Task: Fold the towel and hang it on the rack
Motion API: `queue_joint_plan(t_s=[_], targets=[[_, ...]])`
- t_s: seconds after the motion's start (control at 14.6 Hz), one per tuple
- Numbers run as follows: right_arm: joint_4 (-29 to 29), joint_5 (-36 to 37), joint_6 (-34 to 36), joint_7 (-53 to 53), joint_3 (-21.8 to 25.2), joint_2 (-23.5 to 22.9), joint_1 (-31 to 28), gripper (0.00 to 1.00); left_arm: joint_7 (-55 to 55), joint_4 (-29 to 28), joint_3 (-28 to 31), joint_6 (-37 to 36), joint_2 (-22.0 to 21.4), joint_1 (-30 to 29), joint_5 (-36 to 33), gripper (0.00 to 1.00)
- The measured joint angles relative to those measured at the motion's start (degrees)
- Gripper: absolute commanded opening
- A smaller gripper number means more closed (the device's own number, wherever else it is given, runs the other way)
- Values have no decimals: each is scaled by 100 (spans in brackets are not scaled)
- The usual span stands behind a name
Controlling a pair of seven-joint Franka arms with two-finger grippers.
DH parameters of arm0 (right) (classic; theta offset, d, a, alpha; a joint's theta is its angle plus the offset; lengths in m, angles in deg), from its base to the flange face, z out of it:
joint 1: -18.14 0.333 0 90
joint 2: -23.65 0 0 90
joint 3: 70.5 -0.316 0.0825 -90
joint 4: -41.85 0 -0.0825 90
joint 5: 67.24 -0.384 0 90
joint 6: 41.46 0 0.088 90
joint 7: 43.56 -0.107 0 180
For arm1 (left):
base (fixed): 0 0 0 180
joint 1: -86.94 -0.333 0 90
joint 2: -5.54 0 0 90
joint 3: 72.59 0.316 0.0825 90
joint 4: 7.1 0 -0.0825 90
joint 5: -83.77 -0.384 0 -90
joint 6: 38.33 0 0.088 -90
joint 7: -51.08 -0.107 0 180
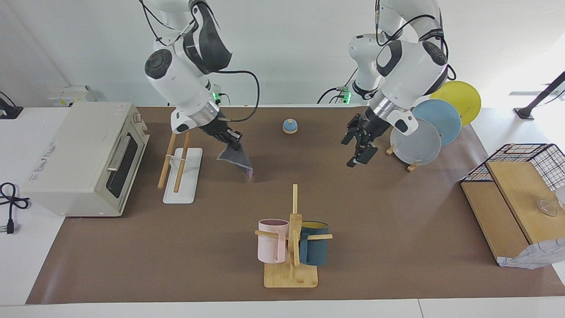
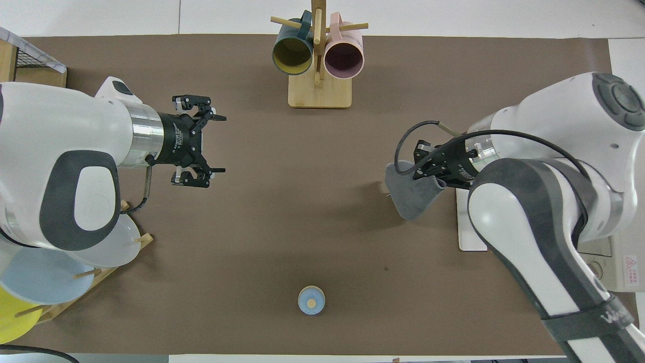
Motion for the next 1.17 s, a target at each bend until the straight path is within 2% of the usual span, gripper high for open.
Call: queue_joint_plan(t_s=[0.34,0.55,0.69,0.82,1.1,1.17], targets=[[-306,958,120,1469,1,88,-771,0,-2624,-42,19,-23,-26,-732,-262,100],[-331,1133,385,1944,0,132,-1189,0,-3730,-25,18,-137,-26,-907,-1147,100],[-331,1496,457,2287,3,170,-1382,0,-4241,43,-9,-302,-27,-906,-1828,100],[-331,1907,486,2619,0,234,-1558,0,-5154,308,-16,-644,-22,-912,-2203,100],[-372,2075,486,2895,0,252,-1755,0,-6672,1137,29,-1625,124,-984,-2289,100],[-401,2077,486,2895,-1,259,-1760,18,-6961,1328,32,-1854,161,-1000,-2336,100]])
